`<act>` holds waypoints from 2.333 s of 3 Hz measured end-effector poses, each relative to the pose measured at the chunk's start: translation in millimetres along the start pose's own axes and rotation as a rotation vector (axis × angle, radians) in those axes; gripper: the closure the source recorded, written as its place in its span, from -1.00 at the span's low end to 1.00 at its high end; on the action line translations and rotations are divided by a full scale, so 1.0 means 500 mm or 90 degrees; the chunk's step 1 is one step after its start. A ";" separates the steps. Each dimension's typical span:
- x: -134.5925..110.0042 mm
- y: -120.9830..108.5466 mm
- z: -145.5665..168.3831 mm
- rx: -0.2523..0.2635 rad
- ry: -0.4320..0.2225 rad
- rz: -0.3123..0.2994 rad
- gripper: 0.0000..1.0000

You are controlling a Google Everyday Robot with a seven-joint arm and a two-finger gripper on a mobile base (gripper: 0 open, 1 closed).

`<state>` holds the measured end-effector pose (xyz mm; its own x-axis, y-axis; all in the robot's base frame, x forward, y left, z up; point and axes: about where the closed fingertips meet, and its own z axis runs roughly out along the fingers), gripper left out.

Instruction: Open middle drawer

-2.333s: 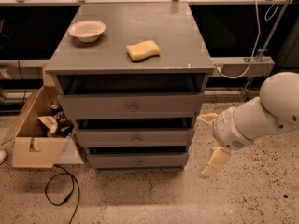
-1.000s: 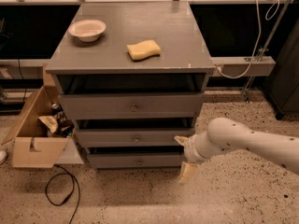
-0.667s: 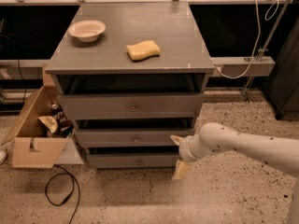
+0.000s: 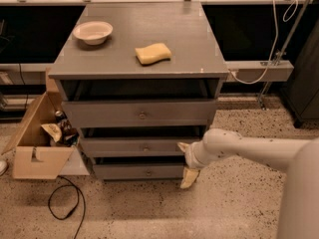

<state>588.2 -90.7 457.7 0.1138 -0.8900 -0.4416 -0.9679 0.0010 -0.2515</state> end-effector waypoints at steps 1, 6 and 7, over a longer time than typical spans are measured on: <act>0.022 -0.066 0.062 0.016 0.042 -0.033 -1.00; 0.048 -0.170 0.174 0.052 0.119 -0.064 -0.64; 0.057 -0.151 0.152 0.051 0.119 -0.062 -0.16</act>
Offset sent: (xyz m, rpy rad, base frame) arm 0.1090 -0.0040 -0.0324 -0.1849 -0.1757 -0.0218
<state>681.7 -81.6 398.6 0.1548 -0.9567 -0.2463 -0.9324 -0.0591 -0.3566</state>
